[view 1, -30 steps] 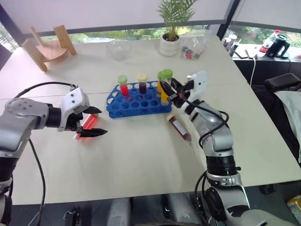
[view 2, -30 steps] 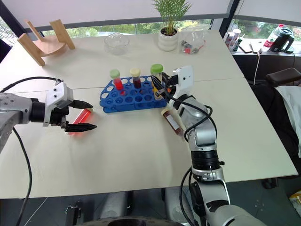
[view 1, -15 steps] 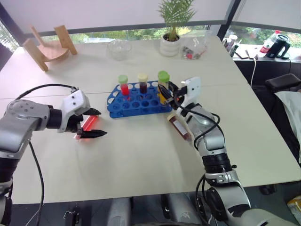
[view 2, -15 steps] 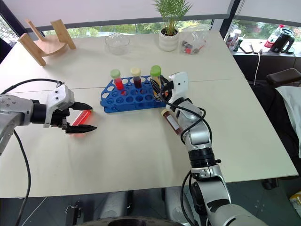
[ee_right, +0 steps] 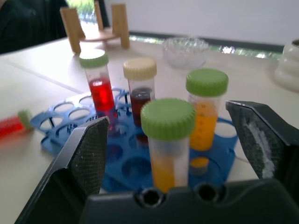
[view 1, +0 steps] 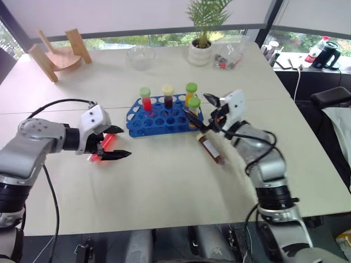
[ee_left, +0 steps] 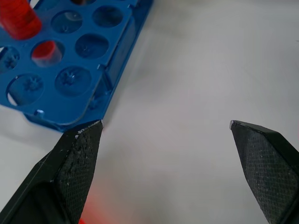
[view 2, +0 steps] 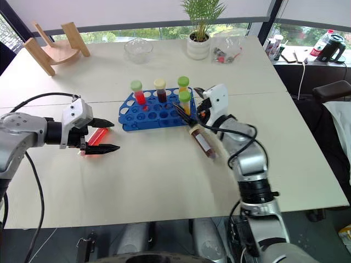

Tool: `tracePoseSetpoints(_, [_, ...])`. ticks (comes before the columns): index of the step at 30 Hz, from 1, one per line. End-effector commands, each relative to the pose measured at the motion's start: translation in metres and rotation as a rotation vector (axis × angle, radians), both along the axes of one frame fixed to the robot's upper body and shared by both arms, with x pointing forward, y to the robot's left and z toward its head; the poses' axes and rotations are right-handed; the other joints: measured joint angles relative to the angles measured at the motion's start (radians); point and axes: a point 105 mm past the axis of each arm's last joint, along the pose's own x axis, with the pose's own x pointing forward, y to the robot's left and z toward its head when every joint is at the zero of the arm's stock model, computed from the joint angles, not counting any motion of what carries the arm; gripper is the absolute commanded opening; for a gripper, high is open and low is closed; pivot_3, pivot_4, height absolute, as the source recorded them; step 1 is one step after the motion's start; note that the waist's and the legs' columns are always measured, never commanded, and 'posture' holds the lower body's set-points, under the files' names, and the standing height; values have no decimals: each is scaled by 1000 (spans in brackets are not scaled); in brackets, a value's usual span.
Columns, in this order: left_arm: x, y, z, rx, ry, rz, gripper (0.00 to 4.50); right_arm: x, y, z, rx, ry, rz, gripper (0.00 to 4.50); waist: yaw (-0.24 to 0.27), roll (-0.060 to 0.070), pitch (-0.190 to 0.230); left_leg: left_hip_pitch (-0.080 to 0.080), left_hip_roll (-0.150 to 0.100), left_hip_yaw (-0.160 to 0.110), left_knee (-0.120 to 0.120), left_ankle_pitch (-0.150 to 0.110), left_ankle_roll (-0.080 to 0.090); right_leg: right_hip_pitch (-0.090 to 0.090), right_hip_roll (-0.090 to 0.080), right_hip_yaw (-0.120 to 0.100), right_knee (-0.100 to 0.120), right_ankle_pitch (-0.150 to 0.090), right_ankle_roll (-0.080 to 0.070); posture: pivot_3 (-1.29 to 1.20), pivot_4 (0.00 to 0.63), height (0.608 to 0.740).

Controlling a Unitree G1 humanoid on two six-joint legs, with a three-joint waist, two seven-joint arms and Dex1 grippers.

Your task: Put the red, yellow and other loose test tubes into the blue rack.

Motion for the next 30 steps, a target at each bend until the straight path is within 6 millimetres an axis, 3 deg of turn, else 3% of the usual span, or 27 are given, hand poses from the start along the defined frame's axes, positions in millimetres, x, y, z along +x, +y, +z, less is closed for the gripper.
tracePoseSetpoints(1, [-13, -11, 11, 26, -43, -76, 4500, -24, -15, 8, -143, 225, 97, 4458, 0, 0, 0, 0, 0, 0, 0, 0, 0, 0, 0, 0, 0, 0, 0, 0, 150, 740])
tracePoseSetpoints(6, [-7, -14, 2, 119, -117, -55, 4500, -35, -46, -19, -400, 570, 83, 4458, -8, 0, 0, 2, 1, 0, -1, -1, 2, 1, 2, 1, 0, 0, 0, 0, 150, 740])
tracePoseSetpoints(12, [-8, -20, -4, 86, -95, -65, 4500, -14, -29, -7, -327, 822, 148, 4458, -15, 0, 0, 2, 1, 0, 0, -1, 2, 0, 2, 1, 0, 0, -1, 0, 150, 740])
tracePoseSetpoints(17, [-6, -22, -7, 69, -92, -55, 4500, 3, -17, -11, -421, 862, 132, 4458, -4, 0, 0, 1, 1, 0, 0, -1, 2, 0, 2, 0, -1, 0, -1, 0, 150, 740])
tracePoseSetpoints(25, [-1, -30, -11, 28, -104, -37, 4500, 5, -14, -49, -601, 883, 148, 4458, 0, 0, 0, -1, 0, 0, 1, -2, 4, -1, 0, -1, -3, 0, 0, 0, 150, 740])
tracePoseSetpoints(28, [-1, -35, -14, 7, -110, -31, 4500, 8, -7, -62, -675, 816, 165, 3629, -8, -1, -1, 0, 0, 0, 1, -2, 4, -1, 1, -1, -2, 0, -1, 0, 150, 740])
tracePoseSetpoints(30, [-1, -36, -15, 2, -110, -29, 4500, 10, -11, -66, -704, 792, 152, 2618, -10, -2, -1, 0, 0, 0, 1, -2, 4, 0, 1, 0, -1, 0, -1, 0, 150, 740])
